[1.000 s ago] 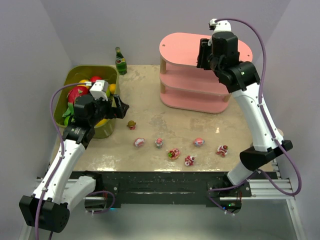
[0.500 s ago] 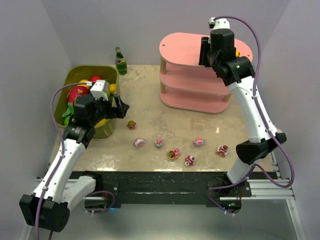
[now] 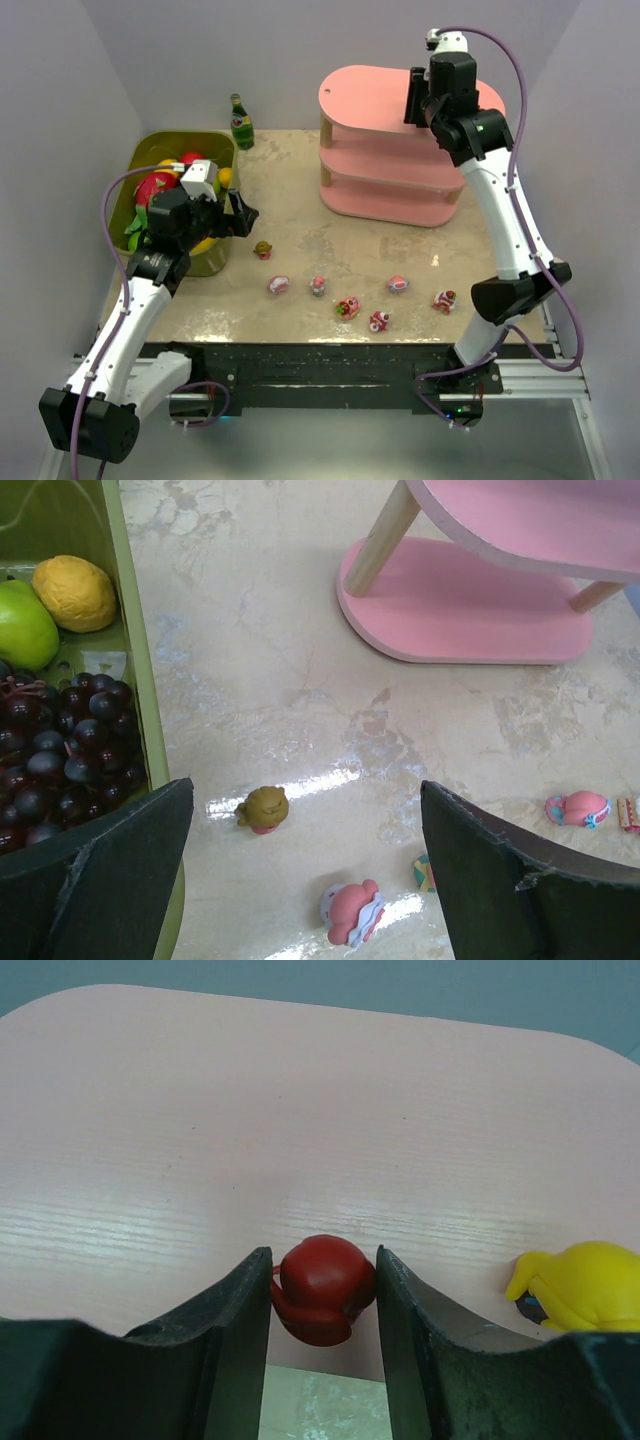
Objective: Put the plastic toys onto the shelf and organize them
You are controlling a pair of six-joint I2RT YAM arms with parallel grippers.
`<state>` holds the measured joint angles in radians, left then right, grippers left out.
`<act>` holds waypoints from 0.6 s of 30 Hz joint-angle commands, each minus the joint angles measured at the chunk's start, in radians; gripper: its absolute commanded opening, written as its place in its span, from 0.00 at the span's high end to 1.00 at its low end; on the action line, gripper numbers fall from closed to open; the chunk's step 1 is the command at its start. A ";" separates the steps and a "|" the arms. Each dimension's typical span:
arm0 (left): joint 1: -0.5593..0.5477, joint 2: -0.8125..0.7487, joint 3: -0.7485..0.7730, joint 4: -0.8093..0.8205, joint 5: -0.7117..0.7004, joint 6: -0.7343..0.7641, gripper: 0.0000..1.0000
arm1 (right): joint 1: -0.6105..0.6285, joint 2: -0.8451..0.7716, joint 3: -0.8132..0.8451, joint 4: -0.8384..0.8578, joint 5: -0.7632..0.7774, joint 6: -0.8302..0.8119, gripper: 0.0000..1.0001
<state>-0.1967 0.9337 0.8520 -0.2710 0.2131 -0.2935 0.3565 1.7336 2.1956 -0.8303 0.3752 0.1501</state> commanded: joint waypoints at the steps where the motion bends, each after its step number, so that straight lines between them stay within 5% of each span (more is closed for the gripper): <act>1: 0.008 0.001 0.019 0.023 0.003 0.013 0.00 | -0.016 0.003 0.006 0.054 -0.056 -0.020 0.87; 6: 0.008 0.002 0.019 0.023 0.002 0.013 0.00 | -0.019 0.015 0.013 0.057 -0.078 -0.011 0.69; 18: 0.008 0.001 0.021 0.018 -0.001 0.016 0.00 | -0.021 0.024 0.030 0.054 -0.098 -0.009 0.56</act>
<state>-0.1967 0.9340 0.8520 -0.2710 0.2127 -0.2932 0.3401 1.7542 2.1956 -0.7822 0.3092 0.1493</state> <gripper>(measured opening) 0.994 0.444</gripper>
